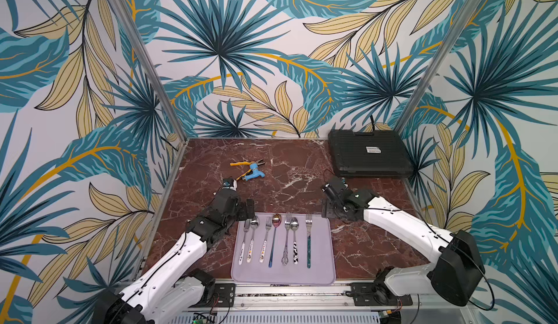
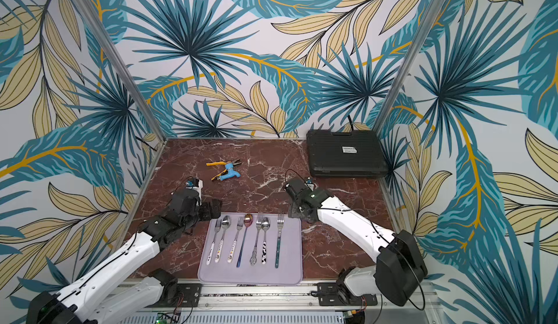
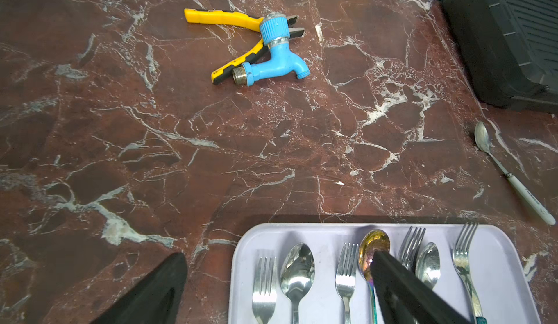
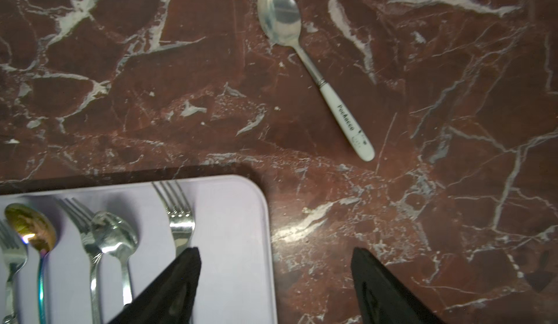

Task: Set the spoon and fork side by side
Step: Place the fork on the tray, then pick up the spoon from the center of the board.

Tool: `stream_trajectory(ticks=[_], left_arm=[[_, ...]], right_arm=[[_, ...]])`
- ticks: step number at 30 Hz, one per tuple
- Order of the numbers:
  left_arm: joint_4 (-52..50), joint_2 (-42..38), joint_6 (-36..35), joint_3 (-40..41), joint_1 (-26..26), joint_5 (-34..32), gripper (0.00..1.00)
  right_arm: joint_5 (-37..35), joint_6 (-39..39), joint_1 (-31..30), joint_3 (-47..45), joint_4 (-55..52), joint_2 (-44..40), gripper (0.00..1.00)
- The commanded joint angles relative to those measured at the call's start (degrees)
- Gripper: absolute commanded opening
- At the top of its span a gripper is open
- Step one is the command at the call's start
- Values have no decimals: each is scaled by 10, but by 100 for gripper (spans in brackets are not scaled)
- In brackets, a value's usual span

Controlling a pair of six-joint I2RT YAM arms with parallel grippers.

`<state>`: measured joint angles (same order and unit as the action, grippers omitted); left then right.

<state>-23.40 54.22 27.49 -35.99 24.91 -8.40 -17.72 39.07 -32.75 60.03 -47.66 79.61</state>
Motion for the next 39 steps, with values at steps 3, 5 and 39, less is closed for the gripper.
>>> stream_trajectory(ticks=[3, 5, 39], left_arm=[[-2, -15, -5, 7, -4, -8, 100], [-4, -14, -4, 7, -4, -8, 100], [-8, -25, -6, 7, -4, -15, 100]], right_arm=[[40, -134, 77, 28, -15, 56, 83], [57, -161, 105, 40, -17, 82, 81], [189, -256, 219, 109, -8, 302, 40]])
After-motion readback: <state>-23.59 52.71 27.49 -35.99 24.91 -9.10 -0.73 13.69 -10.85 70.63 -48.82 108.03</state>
